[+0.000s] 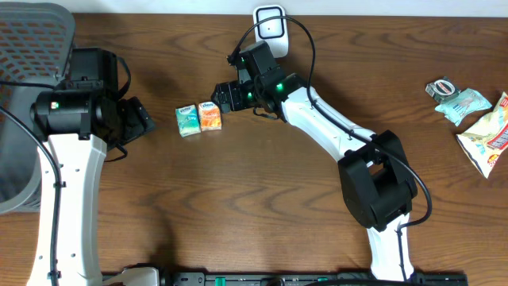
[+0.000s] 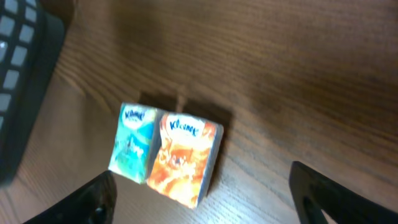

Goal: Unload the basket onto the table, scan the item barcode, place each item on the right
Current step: 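Move the right gripper left over the orange Kleenex tissue pack, then lower the right gripper and grasp the orange Kleenex pack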

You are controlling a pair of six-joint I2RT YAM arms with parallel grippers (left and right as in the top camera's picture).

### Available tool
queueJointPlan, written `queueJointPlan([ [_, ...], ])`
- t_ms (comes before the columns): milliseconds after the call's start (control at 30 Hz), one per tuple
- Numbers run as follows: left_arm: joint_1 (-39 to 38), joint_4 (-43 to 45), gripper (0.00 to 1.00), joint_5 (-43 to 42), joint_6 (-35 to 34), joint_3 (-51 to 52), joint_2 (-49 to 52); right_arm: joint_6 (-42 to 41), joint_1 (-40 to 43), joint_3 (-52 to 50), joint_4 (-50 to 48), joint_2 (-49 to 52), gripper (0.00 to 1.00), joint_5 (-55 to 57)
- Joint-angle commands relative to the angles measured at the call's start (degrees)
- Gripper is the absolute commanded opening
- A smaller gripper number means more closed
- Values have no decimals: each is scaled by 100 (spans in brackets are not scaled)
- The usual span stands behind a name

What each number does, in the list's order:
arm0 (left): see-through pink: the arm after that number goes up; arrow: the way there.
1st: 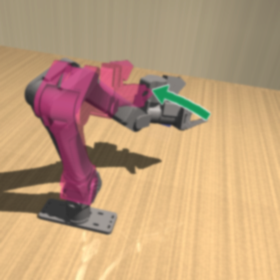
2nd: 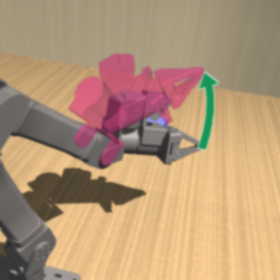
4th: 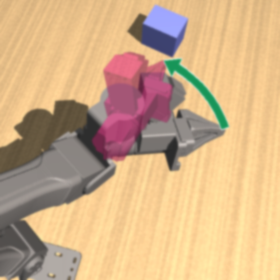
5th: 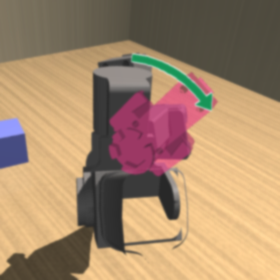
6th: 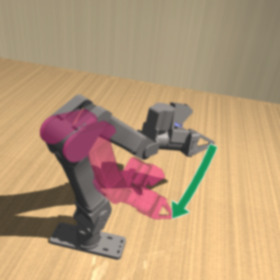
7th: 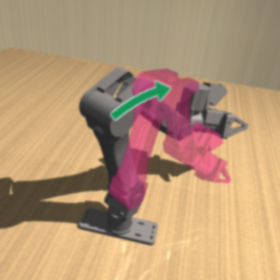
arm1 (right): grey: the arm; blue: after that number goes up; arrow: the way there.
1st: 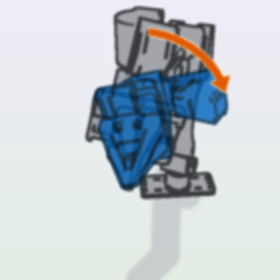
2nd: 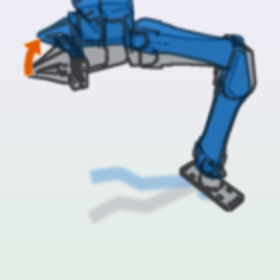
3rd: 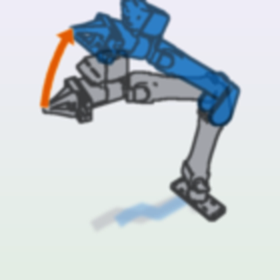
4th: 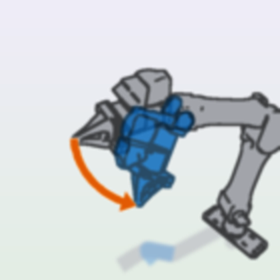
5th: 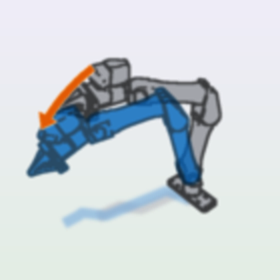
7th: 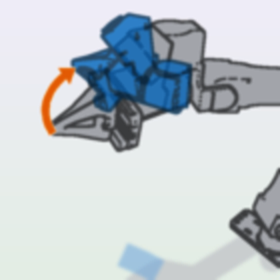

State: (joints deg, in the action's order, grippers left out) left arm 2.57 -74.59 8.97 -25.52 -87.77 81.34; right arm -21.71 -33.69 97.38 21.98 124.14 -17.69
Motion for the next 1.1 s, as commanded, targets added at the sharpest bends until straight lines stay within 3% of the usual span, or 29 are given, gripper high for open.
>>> queueJointPlan([
  [0, 26, -17, 98, 55, -50, -22, 24, -210, -42, 33, -114, 273, 77, 83],
  [433, 26, -17, 98, 55, -52, -22, 24, -334, -352, 33, -592, 949, 60, 402],
  [700, 26, -17, 98, 55, -50, -22, 24, -334, -422, 44, 111, 918, 50, 1556],
  [1067, 26, -17, 98, 55, -52, -22, 24, -275, -348, 87, 1438, 9, 48, 2710],
])
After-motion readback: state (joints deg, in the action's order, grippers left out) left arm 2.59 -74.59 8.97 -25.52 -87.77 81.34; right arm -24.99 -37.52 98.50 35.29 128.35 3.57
